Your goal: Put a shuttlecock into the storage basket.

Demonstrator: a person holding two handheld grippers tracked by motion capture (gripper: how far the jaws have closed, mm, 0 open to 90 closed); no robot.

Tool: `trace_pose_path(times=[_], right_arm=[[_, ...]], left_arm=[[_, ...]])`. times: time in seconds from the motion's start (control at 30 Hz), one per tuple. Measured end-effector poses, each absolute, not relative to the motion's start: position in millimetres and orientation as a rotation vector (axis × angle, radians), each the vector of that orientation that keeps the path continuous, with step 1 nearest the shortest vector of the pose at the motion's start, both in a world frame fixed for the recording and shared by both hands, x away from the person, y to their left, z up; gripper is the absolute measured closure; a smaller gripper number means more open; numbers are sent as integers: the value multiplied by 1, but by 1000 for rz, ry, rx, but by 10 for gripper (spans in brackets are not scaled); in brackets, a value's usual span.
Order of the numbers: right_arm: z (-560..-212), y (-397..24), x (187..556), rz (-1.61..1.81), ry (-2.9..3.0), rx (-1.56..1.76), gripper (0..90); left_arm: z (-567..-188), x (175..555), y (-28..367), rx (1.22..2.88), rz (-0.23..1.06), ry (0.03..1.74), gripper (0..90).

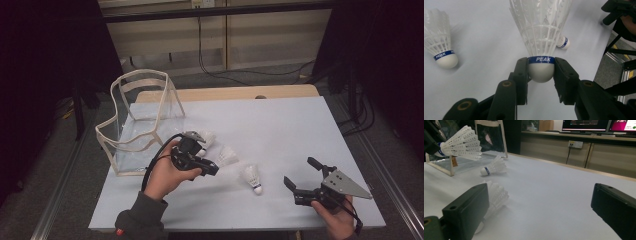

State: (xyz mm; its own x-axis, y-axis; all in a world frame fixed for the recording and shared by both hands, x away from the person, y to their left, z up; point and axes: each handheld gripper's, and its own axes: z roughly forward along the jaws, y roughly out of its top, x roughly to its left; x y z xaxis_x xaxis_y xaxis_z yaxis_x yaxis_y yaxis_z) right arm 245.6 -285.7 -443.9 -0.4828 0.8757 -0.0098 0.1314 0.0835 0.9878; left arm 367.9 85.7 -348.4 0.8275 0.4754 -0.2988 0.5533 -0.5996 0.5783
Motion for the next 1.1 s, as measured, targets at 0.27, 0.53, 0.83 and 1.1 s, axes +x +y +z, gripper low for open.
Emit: trace_pose_path(times=[0.27, 0.53, 0.83, 1.1], right_arm=[[-443, -286, 246, 1460, 1706, 1003, 17], [-443, -286, 246, 1459, 1710, 998, 18], [-443, -286, 245, 1465, 1710, 1002, 17], [-443, -287, 245, 1470, 1705, 999, 17]], left_arm=[[-339, 375, 83, 2324, -132, 782, 653], [-331, 384, 85, 2310, -123, 846, 653], [-324, 392, 86, 2294, -132, 904, 653], [-318, 396, 87, 2283, -127, 925, 652]])
